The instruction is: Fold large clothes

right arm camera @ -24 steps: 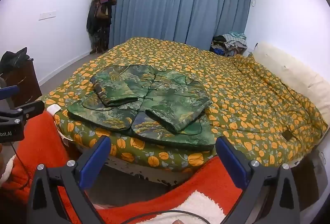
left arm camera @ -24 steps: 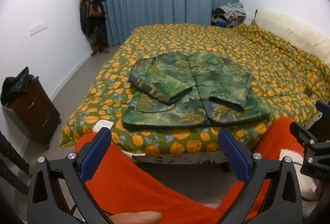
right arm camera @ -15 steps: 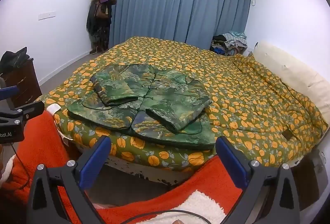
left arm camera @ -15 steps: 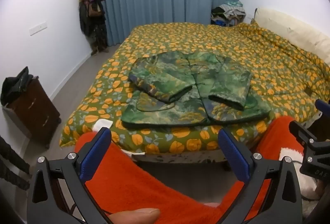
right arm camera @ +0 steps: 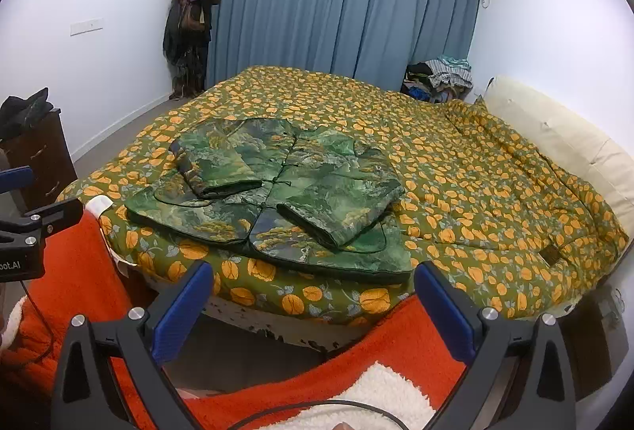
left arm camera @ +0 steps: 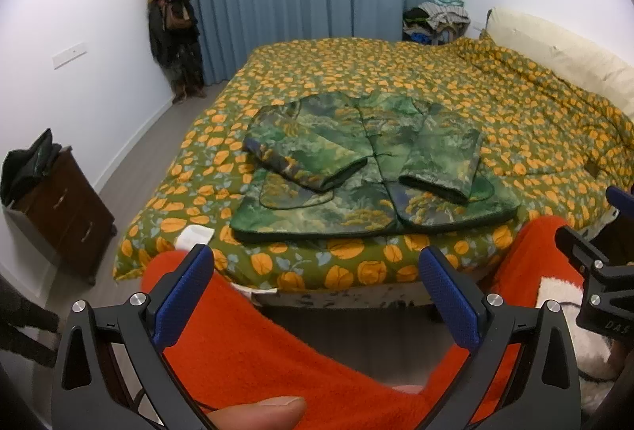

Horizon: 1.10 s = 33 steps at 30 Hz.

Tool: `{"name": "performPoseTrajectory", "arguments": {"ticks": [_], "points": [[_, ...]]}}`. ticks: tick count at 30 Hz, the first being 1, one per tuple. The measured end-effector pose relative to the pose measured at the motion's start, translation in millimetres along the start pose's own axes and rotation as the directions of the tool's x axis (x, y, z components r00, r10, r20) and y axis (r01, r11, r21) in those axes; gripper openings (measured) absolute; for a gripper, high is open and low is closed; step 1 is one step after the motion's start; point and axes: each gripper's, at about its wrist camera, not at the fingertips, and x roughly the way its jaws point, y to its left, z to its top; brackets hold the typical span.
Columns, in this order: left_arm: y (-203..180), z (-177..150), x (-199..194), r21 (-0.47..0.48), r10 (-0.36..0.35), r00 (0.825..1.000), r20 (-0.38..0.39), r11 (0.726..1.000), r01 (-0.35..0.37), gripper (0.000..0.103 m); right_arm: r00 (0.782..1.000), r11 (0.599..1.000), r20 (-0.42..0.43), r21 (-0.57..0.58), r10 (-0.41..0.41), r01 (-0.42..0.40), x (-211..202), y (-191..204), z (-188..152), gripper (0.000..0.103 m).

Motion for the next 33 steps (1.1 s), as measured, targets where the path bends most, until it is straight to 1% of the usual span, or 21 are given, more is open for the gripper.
{"name": "performPoseTrajectory", "arguments": {"ticks": [9, 19, 27, 33], "points": [[-6.7, -1.4, 2.2, 0.043, -0.041, 0.999, -0.001, 0.998, 0.041, 0.103, 1.0, 1.0, -0.008, 0.0, -0.006, 0.006, 2.2, 0.9, -1.0, 0.103], [-9.6, -1.5, -0.3, 0.053, -0.056, 0.998, 0.007, 0.997, 0.056, 0.103, 1.0, 1.0, -0.009, -0.002, -0.006, 0.006, 2.4, 1.0, -0.9, 0.103], [-4.8, -2.0, 2.2, 0.024, -0.033, 0.999, -0.011, 0.999, 0.033, 0.103, 1.0, 1.0, -0.011, 0.0, -0.006, 0.006, 3.3, 1.2, 0.5, 0.103], [-3.5, -3.7, 2.1, 0.027, -0.022, 1.0, -0.013, 0.999, 0.023, 0.103, 1.0, 1.0, -0.015, -0.004, -0.006, 0.006, 3.1, 2.2, -0.4, 0.103]]}}
